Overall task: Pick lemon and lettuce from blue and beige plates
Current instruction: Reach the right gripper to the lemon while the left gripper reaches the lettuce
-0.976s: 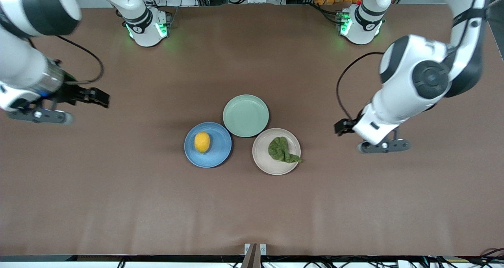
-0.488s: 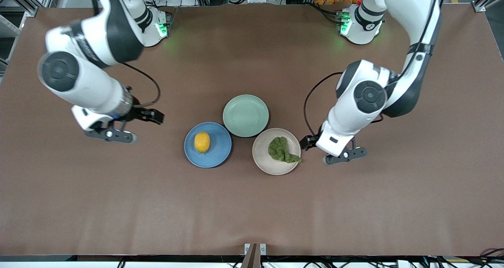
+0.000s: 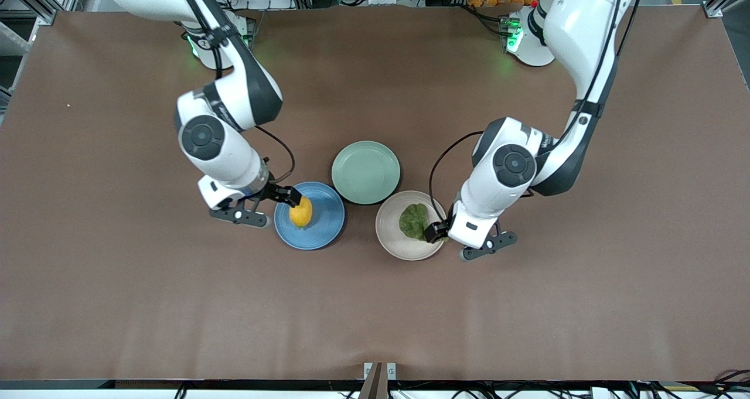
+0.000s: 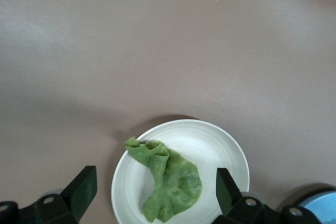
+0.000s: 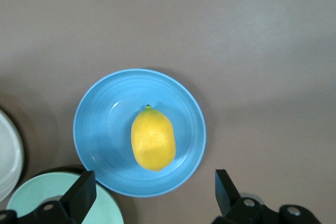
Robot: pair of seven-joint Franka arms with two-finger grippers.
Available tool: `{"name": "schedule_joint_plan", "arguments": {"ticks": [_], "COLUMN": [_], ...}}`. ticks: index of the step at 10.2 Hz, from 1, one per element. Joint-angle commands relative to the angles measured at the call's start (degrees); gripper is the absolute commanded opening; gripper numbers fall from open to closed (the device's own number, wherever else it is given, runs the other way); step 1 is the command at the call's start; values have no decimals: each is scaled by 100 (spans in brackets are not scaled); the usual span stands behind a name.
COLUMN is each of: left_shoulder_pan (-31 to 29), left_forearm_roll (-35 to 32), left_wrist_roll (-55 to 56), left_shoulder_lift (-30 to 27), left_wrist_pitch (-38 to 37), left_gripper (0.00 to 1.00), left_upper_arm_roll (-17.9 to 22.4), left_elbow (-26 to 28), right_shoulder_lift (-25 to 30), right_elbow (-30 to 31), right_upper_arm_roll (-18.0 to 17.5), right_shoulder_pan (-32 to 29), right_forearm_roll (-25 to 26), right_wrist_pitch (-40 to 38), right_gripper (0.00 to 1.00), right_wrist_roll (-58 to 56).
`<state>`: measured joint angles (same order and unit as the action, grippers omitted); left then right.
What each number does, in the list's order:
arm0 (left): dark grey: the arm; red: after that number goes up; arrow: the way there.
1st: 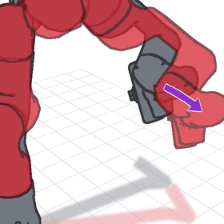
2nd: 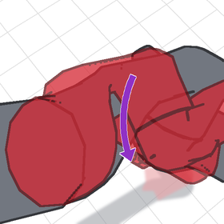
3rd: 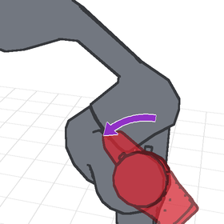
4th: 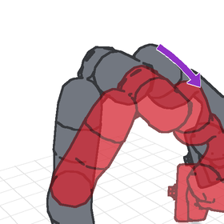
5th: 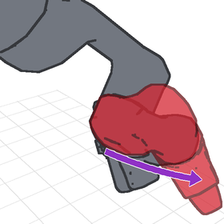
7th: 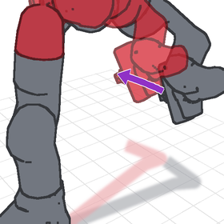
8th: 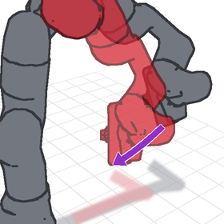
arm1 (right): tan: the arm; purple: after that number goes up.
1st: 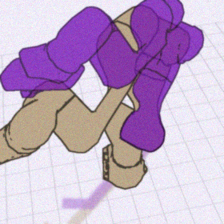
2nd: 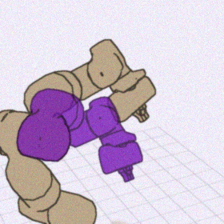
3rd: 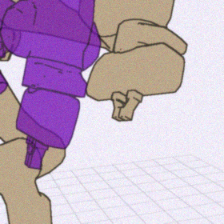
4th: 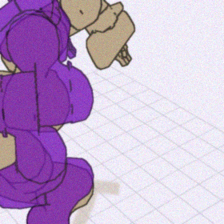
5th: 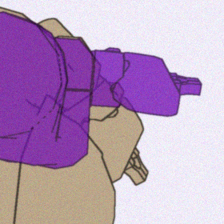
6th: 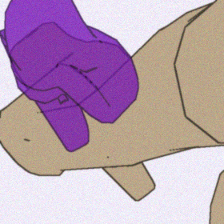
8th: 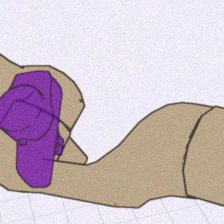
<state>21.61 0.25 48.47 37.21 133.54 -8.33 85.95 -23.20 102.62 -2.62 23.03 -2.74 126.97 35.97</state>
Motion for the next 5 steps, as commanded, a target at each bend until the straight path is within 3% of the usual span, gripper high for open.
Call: {"name": "schedule_joint_plan", "arguments": {"ticks": [1,3,5], "left_shoulder_pan": [246,536,668], "left_forearm_roll": [-304,-438,-438], "left_wrist_roll": [468,952,1382], "left_shoulder_lift": [286,505,672], "left_wrist_pitch": [399,882,1200], "left_gripper": [100,100,100], "left_upper_arm_roll": [278,577,587], "left_elbow": [-193,-193,-184], "right_shoulder_lift": [-297,-562,-712], "right_elbow": [284,285,285], "right_upper_arm_roll": [-71,-63,-63], "right_shoulder_pan": [166,246,299], "right_forearm_roll": [-60,-25,19], "right_wrist_pitch": [747,1074,1233], "right_gripper": [100,100,100], "right_wrist_roll": [339,385,385]}}
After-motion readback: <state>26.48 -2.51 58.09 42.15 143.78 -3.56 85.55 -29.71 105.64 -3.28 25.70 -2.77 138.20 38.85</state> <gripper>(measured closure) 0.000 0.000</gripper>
